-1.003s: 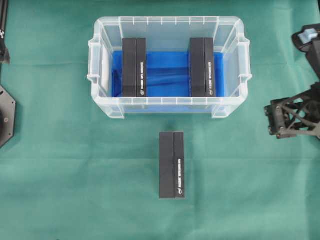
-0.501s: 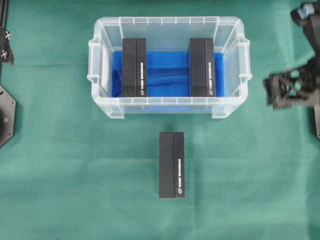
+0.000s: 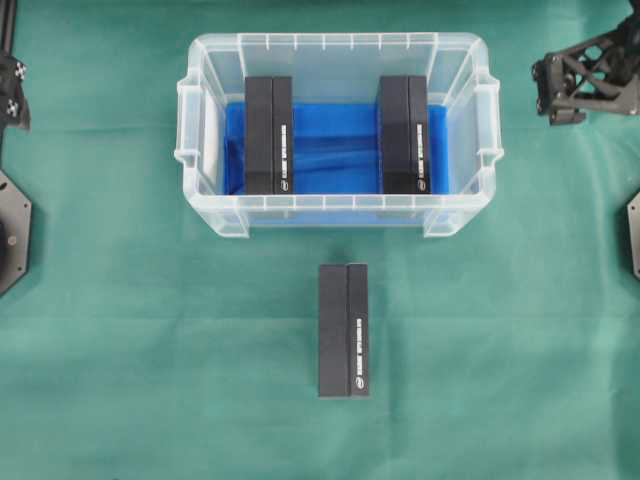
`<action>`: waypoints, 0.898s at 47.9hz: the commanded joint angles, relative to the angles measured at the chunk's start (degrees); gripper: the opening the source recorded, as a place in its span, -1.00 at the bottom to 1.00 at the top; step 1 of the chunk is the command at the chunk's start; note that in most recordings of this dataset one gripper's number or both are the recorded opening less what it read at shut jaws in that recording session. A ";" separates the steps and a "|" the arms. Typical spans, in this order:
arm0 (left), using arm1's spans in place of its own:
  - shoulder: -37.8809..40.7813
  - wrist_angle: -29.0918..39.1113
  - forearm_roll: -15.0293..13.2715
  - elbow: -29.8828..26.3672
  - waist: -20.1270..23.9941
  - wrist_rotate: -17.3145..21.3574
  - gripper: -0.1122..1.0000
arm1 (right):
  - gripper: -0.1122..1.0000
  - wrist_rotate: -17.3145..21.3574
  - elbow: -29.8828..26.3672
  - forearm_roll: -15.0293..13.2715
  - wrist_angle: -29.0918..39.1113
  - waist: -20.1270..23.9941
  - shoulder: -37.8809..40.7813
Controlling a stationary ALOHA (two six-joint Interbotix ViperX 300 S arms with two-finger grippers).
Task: Take out the box from the case.
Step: 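Open the right gripper and withdraw it to the right, then move the left gripper over the left black box in the bin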
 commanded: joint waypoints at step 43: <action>12.48 -3.43 -0.26 -8.70 -2.37 -3.08 0.66 | 0.80 -0.70 -0.53 1.32 -0.44 -0.70 -0.44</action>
